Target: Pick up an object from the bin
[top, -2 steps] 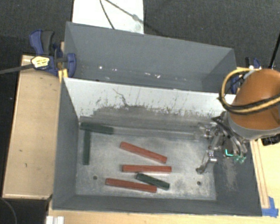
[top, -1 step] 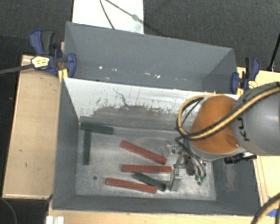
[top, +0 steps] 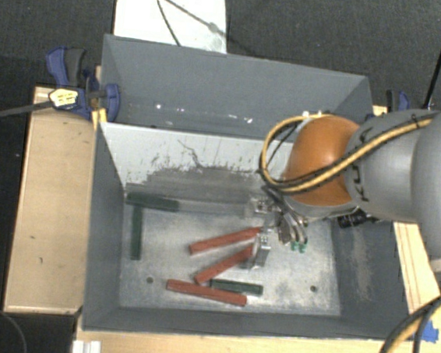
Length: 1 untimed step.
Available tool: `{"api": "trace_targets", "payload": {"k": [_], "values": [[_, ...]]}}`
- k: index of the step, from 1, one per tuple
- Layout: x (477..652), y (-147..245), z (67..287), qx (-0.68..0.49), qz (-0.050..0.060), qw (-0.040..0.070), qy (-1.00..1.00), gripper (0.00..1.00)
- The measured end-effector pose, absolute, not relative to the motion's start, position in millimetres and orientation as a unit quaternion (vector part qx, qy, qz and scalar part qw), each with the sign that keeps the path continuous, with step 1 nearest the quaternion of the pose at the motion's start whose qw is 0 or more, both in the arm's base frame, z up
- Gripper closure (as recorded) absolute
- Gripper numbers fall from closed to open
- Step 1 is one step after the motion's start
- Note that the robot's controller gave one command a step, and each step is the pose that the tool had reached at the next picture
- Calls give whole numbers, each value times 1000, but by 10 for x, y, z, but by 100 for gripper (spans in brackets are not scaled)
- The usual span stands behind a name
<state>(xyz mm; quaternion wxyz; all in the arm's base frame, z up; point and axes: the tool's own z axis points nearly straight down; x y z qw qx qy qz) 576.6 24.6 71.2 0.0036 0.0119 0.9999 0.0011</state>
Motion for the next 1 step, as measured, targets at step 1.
{"api": "trace_targets", "payload": {"k": [1], "values": [[5743, 225, 709, 11, 0, 1, 1000, 100]]}}
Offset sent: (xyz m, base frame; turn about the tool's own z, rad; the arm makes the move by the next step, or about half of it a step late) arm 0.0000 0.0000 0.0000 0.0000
